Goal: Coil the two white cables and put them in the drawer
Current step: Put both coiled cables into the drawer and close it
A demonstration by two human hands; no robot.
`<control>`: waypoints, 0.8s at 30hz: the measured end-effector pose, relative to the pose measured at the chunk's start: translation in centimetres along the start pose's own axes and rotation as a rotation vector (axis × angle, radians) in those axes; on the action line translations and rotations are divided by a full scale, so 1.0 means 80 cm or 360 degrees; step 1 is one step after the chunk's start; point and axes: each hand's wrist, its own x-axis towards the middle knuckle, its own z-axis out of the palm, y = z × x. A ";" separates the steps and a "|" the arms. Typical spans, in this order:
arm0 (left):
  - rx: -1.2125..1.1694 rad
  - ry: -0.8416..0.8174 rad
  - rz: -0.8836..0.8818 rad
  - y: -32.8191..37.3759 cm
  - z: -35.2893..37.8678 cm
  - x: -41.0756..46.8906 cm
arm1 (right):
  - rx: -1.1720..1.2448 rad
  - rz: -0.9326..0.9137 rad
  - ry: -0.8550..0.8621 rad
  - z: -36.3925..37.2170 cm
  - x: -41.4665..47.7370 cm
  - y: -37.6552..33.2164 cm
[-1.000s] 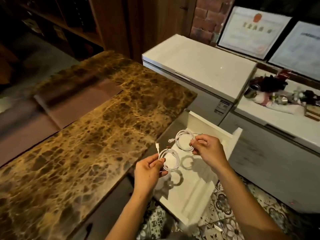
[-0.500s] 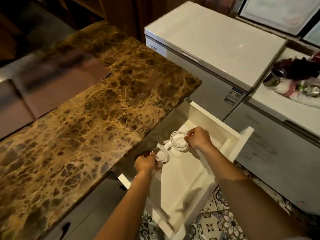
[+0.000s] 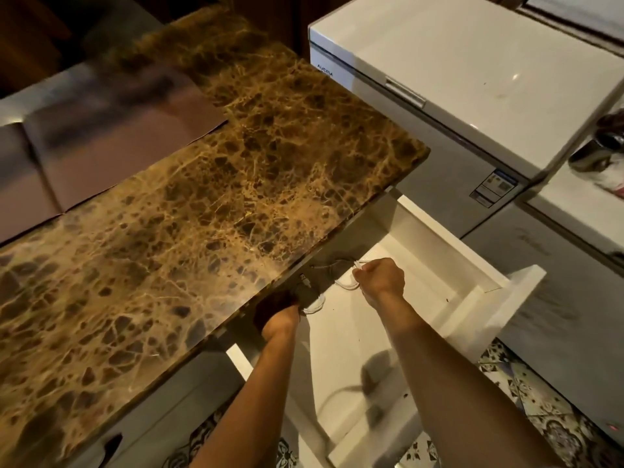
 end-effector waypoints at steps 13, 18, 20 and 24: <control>0.1056 -0.0138 0.0851 -0.014 -0.030 -0.107 | 0.0069 -0.0160 -0.0009 -0.046 -0.038 0.002; 0.0769 -0.0592 0.0619 -0.026 -0.080 -0.173 | 0.0158 -0.0499 0.0035 -0.103 -0.097 0.000; 0.0541 -0.0799 0.0406 -0.034 -0.110 -0.231 | 0.0236 -0.0624 0.0078 -0.129 -0.131 0.012; 0.0439 -0.1128 0.0114 -0.073 -0.171 -0.300 | 0.0523 -0.0658 0.0223 -0.165 -0.206 0.062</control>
